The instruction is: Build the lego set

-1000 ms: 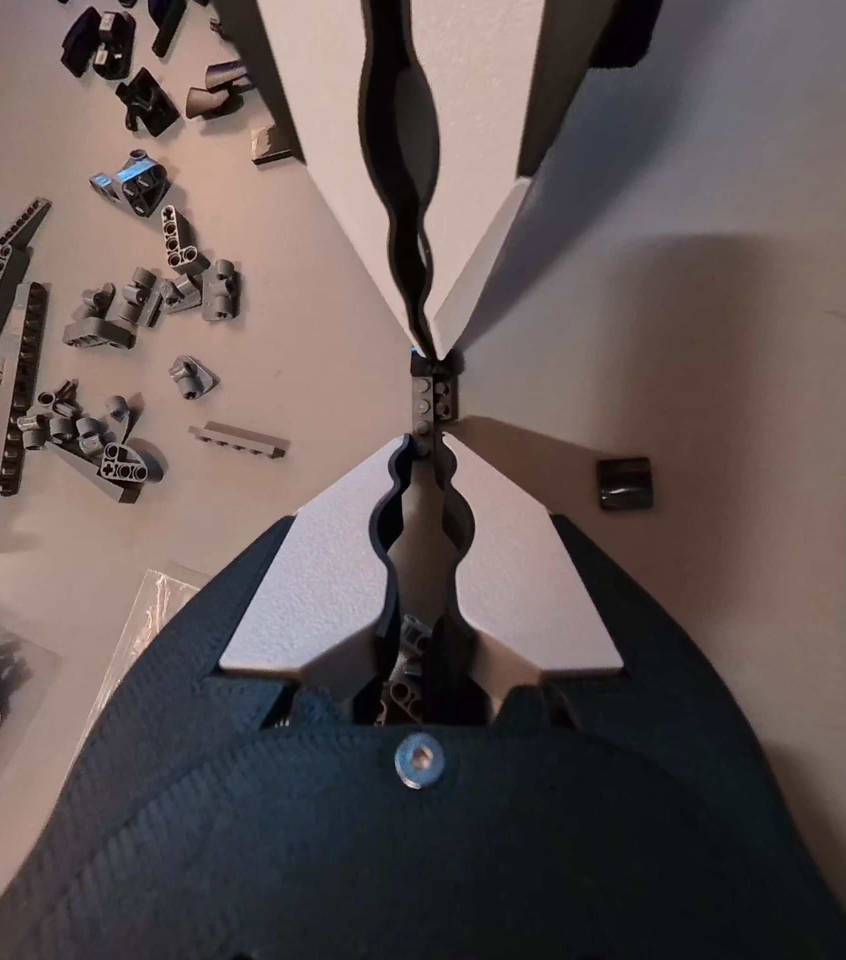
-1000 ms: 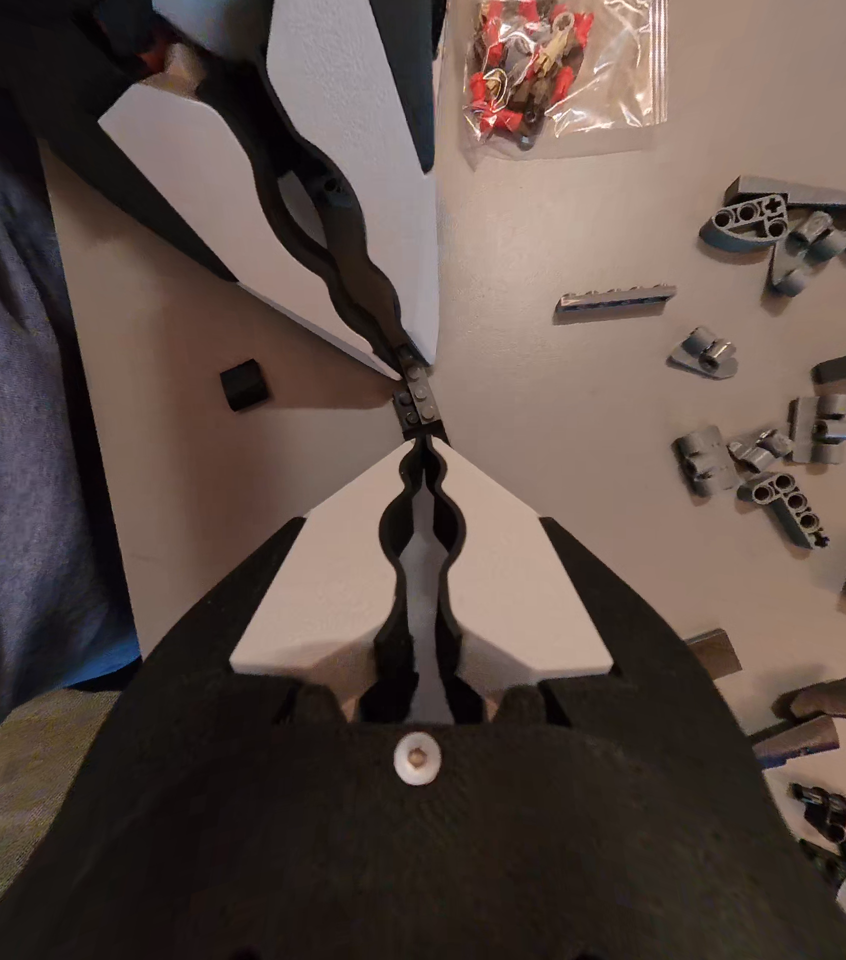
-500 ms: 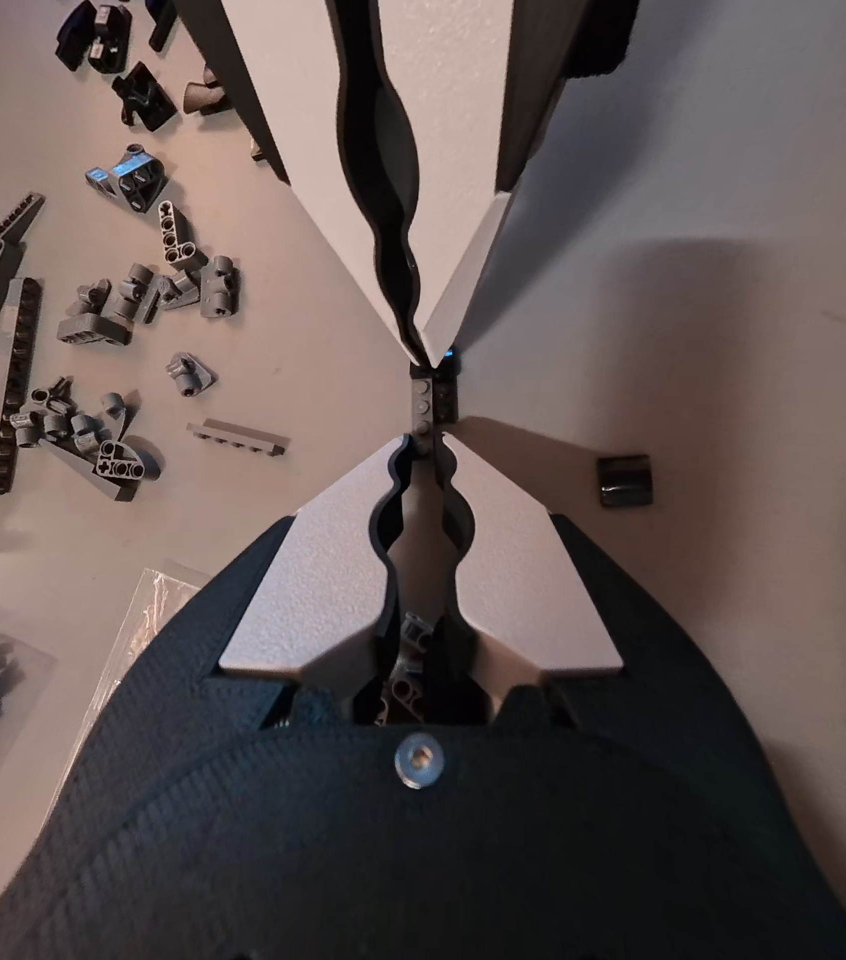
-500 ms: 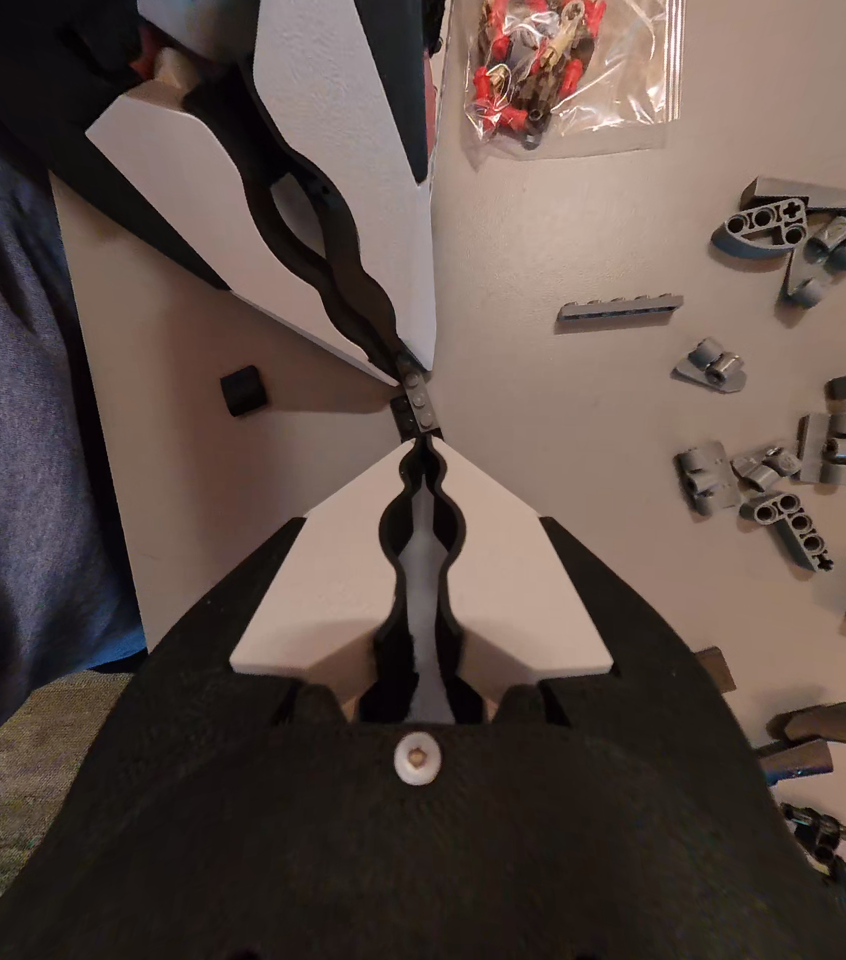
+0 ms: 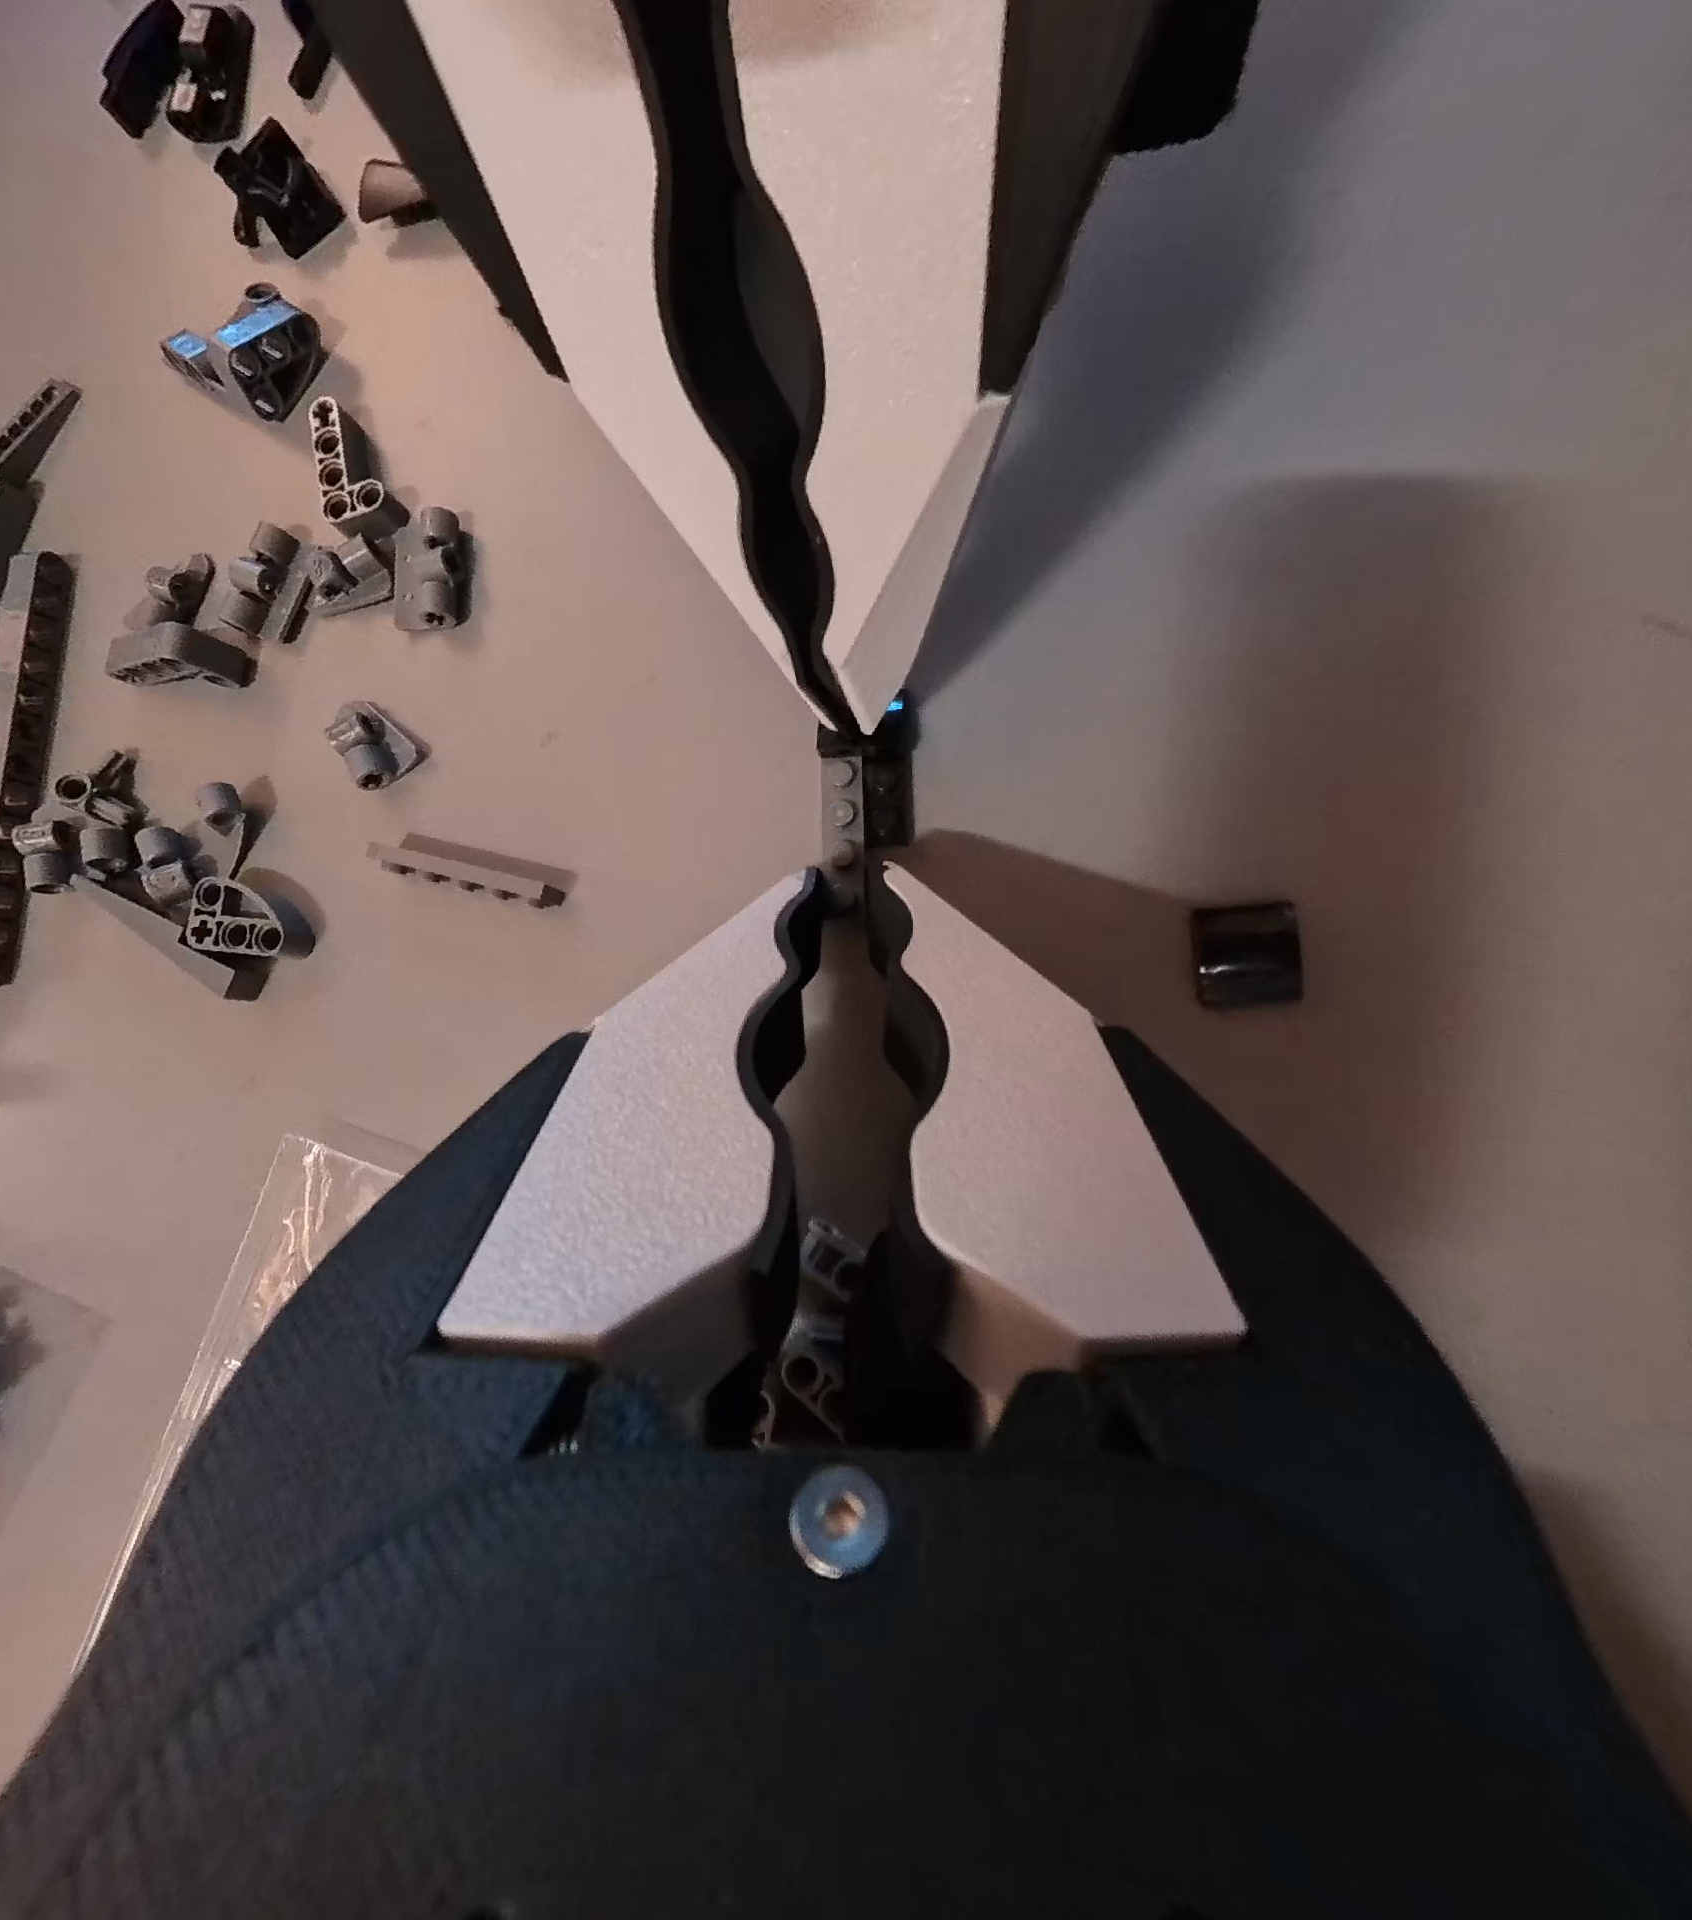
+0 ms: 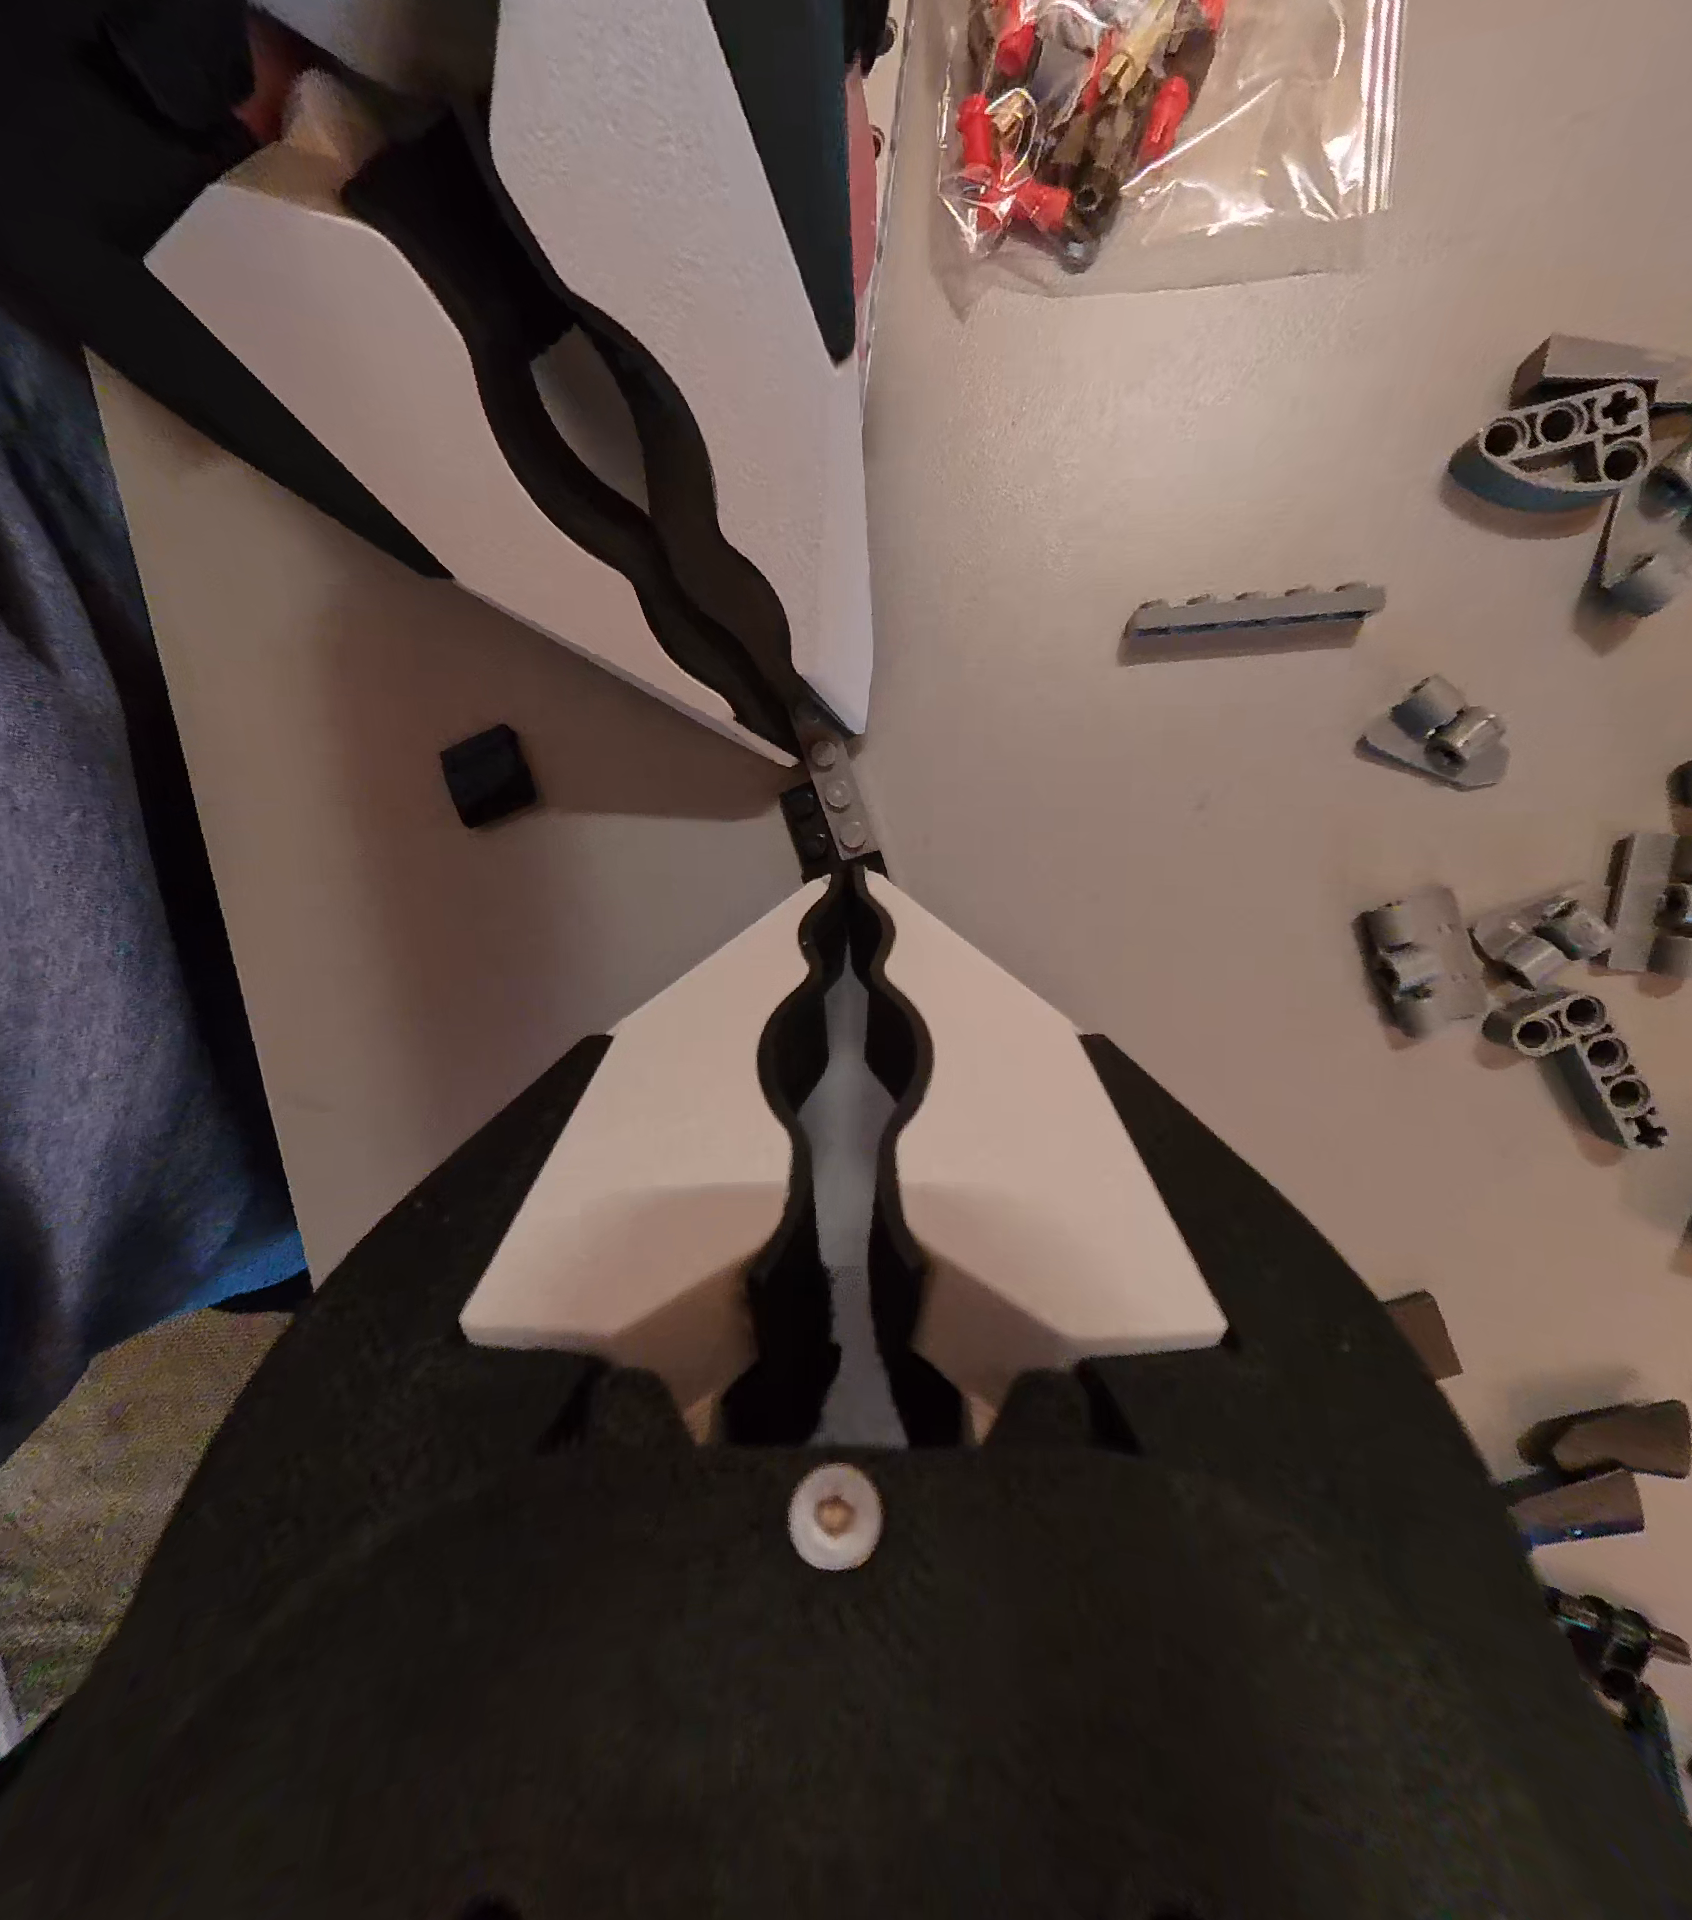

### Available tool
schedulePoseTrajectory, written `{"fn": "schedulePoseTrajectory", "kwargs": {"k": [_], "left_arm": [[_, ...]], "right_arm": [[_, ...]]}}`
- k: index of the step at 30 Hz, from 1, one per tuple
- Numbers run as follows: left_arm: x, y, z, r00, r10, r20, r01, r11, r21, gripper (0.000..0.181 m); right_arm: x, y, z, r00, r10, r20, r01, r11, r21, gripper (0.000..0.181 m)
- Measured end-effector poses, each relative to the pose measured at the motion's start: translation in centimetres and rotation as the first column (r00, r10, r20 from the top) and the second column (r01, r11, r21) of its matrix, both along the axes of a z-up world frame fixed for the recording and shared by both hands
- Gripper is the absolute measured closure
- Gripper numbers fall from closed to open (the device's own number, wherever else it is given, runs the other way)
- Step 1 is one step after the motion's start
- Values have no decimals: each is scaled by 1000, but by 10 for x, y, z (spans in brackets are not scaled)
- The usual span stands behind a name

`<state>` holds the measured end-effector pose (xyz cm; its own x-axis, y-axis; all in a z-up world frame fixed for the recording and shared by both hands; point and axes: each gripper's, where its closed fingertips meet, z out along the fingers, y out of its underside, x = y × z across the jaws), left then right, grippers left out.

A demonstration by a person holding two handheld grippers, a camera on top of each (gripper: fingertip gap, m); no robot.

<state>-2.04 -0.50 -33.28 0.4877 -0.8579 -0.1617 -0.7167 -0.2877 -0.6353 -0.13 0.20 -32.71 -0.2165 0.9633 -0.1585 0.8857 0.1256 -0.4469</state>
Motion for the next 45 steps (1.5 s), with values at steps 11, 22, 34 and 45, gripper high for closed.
{"fn": "schedulePoseTrajectory", "kwargs": {"k": [11,22,34,45], "left_arm": [[0,-1,0,1000,1,4,-1,1000,11,175],[-1,-2,0,1000,5,1,-5,999,34,175],[-1,-3,15,996,10,86,-13,999,34,176],[3,0,5,999,23,45,-25,999,42,181]], "right_arm": [[1,0,-1,998,26,55,-30,997,68,181],[1,0,-3,996,22,86,-27,998,60,181],[-1,4,-2,997,-36,61,32,996,80,181],[-2,1,-2,995,-29,99,23,998,62,181]]}}
